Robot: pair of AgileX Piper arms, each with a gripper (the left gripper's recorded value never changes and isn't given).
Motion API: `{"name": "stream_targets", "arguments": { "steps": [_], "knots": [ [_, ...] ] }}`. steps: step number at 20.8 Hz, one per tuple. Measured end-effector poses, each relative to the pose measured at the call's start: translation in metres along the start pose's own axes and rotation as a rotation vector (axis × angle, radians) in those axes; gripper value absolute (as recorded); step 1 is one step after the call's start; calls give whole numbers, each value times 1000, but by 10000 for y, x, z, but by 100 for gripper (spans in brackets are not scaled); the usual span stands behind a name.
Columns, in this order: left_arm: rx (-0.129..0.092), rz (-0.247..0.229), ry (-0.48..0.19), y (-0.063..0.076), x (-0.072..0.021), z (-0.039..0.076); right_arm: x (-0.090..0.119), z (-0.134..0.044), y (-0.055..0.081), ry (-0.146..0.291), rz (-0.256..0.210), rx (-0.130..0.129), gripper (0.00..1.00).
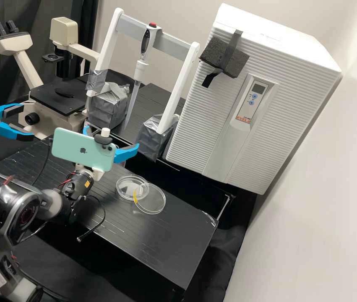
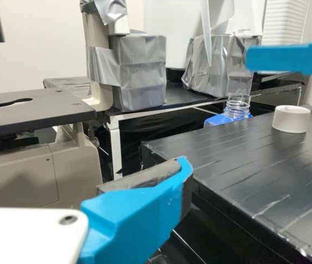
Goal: Close the bottle
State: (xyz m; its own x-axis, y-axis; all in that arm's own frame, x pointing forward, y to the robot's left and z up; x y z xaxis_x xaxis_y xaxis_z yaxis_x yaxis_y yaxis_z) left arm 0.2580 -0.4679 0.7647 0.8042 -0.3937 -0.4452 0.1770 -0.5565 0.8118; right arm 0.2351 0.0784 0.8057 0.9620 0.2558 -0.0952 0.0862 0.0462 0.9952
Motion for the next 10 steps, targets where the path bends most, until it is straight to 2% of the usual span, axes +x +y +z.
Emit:
{"name": "stream_targets", "arguments": {
  "steps": [2,5,10],
  "knots": [
    [0,0,0,0,0,0,-58,1,-80,11,-45,-14,100],
    [0,-1,-2,-1,3,6,-107,32,-125,10,-77,-31,100],
    [0,-1,-5,-3,6,13,-158,137,-92,-38,-63,-34,100]
  ]
}}
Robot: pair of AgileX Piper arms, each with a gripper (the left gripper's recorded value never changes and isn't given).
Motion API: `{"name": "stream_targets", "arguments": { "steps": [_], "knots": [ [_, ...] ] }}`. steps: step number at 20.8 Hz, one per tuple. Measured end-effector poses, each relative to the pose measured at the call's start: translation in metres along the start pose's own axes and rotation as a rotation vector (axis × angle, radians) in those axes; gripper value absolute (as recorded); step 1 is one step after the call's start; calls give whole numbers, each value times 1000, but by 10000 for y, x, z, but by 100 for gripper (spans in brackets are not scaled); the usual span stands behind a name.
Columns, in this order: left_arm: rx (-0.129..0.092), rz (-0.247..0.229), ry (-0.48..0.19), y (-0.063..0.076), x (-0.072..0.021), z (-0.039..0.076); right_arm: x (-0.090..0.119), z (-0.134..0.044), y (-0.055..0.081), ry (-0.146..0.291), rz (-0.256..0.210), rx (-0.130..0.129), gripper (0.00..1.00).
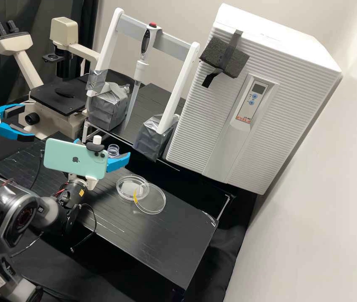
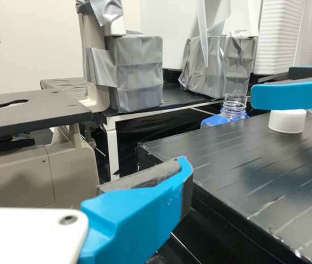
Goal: Close the bottle
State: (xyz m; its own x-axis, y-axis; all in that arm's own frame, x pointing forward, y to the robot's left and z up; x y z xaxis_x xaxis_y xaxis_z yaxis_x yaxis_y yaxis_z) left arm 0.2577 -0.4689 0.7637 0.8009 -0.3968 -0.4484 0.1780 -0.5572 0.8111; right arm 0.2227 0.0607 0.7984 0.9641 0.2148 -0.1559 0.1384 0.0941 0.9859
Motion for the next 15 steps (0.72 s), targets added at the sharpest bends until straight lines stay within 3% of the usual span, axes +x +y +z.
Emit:
{"name": "stream_targets", "arguments": {
  "steps": [5,7,14,15],
  "knots": [
    [0,0,0,0,0,0,-26,37,-23,-4,-22,-17,100],
    [0,0,0,0,0,0,-44,37,-53,11,-50,-38,100],
    [0,-2,-9,-5,10,22,-58,29,-74,22,-67,-47,100],
    [0,-2,-9,-5,10,22,-58,29,-74,22,-67,-41,0]
  ]
}}
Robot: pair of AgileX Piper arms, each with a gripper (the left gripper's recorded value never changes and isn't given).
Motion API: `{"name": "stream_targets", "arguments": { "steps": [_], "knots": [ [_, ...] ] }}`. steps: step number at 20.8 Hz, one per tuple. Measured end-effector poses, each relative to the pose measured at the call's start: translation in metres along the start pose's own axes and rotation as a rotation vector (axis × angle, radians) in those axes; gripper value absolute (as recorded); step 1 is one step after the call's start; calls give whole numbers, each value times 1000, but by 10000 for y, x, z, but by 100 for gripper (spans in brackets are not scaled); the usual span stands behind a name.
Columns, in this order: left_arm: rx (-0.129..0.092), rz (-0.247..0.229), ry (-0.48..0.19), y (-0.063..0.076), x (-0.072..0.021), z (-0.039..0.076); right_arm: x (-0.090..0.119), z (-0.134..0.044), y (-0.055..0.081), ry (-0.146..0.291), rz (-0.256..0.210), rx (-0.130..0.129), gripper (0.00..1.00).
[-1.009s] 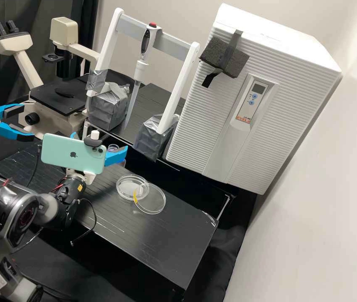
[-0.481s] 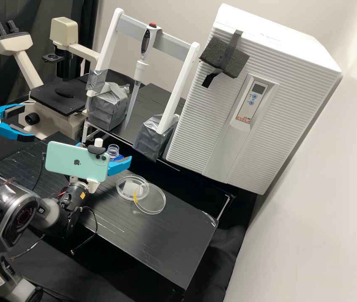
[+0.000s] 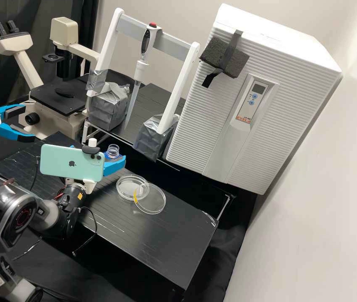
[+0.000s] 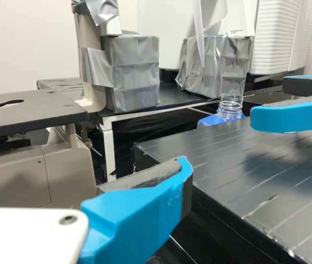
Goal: Close the bottle
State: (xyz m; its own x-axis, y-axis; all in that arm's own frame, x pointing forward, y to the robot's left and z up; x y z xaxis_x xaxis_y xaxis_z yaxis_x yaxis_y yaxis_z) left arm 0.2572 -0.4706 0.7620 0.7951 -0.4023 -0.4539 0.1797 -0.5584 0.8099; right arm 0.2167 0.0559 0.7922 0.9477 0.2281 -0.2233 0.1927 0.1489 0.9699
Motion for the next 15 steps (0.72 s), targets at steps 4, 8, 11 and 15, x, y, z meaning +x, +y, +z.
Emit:
{"name": "stream_targets", "arguments": {
  "steps": [4,8,11,15],
  "knots": [
    [1,1,0,4,3,-1,5,6,-12,0,-8,32,0],
    [1,1,0,4,3,-1,19,31,-42,-10,-23,58,0],
    [1,1,0,4,3,-2,20,36,-47,-13,-26,68,0],
    [1,1,-3,3,6,4,18,42,-43,-13,-27,66,0]
  ]
}}
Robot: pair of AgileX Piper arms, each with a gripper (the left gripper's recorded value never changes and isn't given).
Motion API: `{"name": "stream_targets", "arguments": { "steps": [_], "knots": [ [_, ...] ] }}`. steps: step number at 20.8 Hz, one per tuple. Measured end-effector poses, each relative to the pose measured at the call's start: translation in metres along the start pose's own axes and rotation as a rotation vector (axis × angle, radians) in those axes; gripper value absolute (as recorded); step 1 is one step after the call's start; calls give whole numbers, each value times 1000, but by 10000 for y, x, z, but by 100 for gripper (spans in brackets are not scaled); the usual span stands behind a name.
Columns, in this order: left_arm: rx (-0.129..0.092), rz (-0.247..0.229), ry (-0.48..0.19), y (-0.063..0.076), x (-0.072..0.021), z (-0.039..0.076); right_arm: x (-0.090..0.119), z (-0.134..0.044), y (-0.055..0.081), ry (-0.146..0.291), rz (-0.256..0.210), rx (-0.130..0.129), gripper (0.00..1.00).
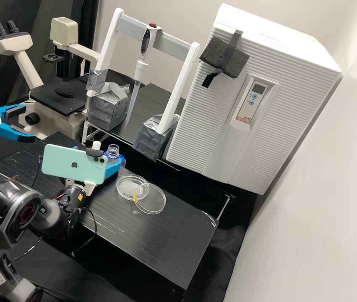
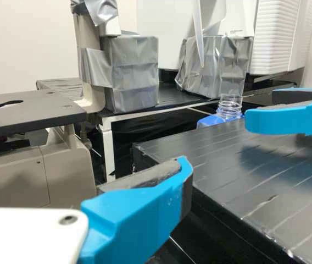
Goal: Close the bottle
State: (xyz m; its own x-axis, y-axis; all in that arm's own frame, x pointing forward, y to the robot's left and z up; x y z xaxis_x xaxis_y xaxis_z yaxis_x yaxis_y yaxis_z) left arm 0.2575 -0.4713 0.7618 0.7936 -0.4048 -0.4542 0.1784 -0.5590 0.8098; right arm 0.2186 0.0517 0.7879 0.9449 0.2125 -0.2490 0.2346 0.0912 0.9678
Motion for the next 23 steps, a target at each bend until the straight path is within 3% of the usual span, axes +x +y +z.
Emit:
{"name": "stream_targets", "arguments": {
  "steps": [7,23],
  "knots": [
    [-1,-1,0,-2,1,-1,-18,13,43,-3,16,35,0],
    [-1,-4,-7,-10,9,15,-20,18,47,-5,18,35,0]
  ]
}}
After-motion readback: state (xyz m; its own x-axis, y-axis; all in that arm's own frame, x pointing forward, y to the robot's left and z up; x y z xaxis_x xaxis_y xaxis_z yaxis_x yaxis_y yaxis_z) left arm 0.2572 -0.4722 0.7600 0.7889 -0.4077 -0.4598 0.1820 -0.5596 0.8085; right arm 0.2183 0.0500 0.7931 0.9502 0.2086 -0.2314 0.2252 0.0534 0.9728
